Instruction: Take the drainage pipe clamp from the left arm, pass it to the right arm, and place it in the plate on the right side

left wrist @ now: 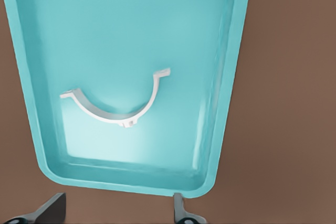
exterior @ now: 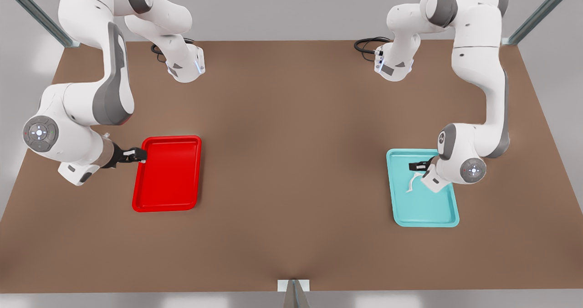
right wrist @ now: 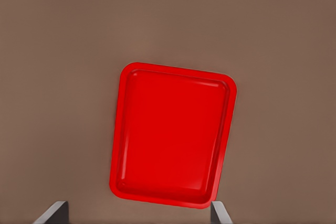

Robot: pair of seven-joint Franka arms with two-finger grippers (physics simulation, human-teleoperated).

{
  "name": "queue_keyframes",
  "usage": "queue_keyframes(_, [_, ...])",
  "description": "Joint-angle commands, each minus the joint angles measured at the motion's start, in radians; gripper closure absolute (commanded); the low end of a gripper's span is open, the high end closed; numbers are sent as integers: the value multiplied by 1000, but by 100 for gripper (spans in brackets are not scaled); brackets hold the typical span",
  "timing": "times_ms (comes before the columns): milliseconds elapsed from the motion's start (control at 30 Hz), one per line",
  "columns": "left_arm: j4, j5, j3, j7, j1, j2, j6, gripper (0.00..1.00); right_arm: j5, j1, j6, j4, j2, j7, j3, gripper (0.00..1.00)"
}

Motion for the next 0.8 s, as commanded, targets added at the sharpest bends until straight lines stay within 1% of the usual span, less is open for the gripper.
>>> queue_keyframes(0, [-69,0,3,245,-2,18,379,0,-2,0,7,1,3,-22,0,0])
queue_keyframes(67, [-68,2,3,406,-2,67,430,0,0,0,7,-1,4,-20,0,0])
queue_keyframes(133, [-71,0,3,664,-4,71,419,0,0,0,7,-1,6,-22,0,0])
queue_keyframes(167, [-92,2,3,710,-7,74,419,0,0,0,7,-1,6,-22,0,0])
queue_keyframes(267, [-112,4,3,707,-11,74,431,0,3,1,6,-4,6,-23,0,0])
queue_keyframes(333, [-110,7,3,708,-11,84,485,0,1,1,6,-4,6,-23,0,0])
queue_keyframes(567, [-114,7,3,699,-4,127,513,0,3,4,7,-5,7,-22,2,0])
queue_keyframes(600, [-114,5,3,698,-4,131,513,1,3,4,6,-5,7,-23,2,0])
queue_keyframes(633, [-114,7,3,678,-4,131,513,23,3,4,6,-7,7,-23,2,0])
queue_keyframes(667, [-114,5,3,676,-4,131,511,35,3,4,7,-7,7,-22,2,0])
queue_keyframes(733, [-114,5,3,662,-4,131,511,41,3,4,7,-7,7,-22,2,0])
queue_keyframes(767, [-114,5,3,662,-4,131,511,42,3,4,7,-7,7,-22,2,0])
